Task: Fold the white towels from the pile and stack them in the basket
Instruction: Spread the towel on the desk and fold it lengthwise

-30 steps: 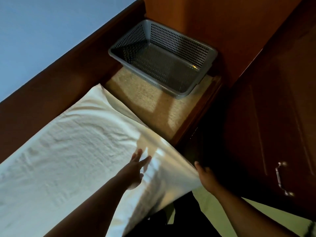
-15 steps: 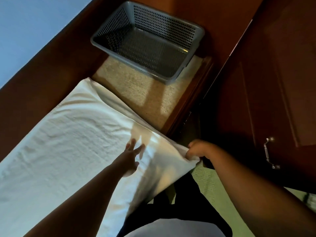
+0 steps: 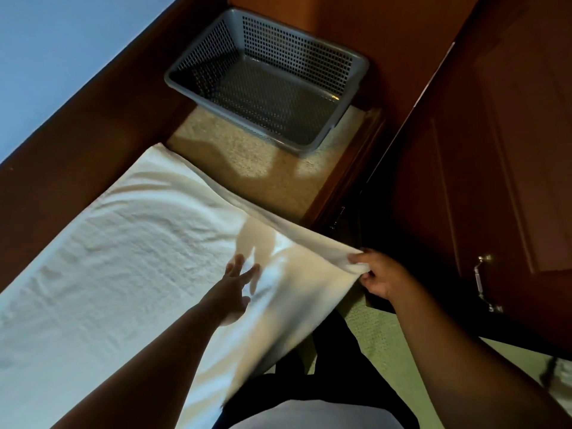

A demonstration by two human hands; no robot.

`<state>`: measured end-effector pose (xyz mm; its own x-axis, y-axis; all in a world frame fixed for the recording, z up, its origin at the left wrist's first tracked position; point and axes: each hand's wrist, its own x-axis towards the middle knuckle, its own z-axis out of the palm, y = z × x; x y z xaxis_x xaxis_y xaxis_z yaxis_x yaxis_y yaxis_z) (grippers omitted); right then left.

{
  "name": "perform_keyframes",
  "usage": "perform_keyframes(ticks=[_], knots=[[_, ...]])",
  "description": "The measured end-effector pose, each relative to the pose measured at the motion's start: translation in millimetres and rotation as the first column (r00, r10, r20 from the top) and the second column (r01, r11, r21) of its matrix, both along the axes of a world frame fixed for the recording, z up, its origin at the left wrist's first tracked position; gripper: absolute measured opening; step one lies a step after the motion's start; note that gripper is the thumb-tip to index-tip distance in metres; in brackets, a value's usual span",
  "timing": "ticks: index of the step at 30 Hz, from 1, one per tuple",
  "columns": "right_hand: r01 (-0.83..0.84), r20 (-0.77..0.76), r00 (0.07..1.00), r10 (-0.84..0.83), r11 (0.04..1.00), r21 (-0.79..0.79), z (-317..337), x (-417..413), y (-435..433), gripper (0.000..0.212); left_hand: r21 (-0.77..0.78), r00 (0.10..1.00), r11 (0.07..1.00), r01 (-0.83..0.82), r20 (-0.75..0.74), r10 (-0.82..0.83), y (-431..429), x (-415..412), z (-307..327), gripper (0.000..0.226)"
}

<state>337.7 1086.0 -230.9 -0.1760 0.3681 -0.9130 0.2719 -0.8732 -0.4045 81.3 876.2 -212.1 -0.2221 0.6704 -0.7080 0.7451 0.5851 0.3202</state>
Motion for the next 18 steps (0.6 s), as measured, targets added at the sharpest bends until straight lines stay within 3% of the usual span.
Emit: perform_keyframes(ticks=[2,4,8,10,14,16,18], knots=[[-0.081,0.14,0.987,0.078,0.997,0.015,-5.7,4.5,-8.0,0.018,0.001,1.0,1.0,-0.003,0.001,0.003,-0.8,-0.3,-0.3,0.081],[-0.18,0.177,0.969,0.171,0.983,0.034,-8.8,3.2,-14.2,0.015,0.002,1.0,1.0,-0.007,0.007,0.007,-1.0,0.0,-0.4,0.081],[0.124,0.053,0.99,-0.127,0.991,0.05,-8.9,-1.8,2.9,0.019,0.002,1.0,1.0,-0.016,0.024,0.016,-1.4,-0.5,0.1,0.081],[0.269,0.077,0.96,-0.27,0.963,0.015,-16.3,4.6,5.0,0.02,0.002,1.0,1.0,-0.019,0.025,0.019,-2.3,-0.8,-0.1,0.082],[0.346,0.136,0.93,-0.34,0.938,-0.016,-32.5,8.0,0.9,0.021,-0.003,0.999,1.0,-0.025,0.035,0.025,-0.2,-3.2,1.1,0.079],[0.265,0.146,0.952,-0.267,0.964,0.039,-33.9,0.3,1.1,0.019,0.002,0.998,0.999,-0.034,0.044,0.034,1.4,-4.9,1.9,0.078],[-0.05,0.244,0.97,-0.002,0.977,0.206,-39.6,-2.4,-0.8,0.022,0.007,0.998,0.999,-0.039,0.053,0.039,1.5,-5.6,1.7,0.077]])
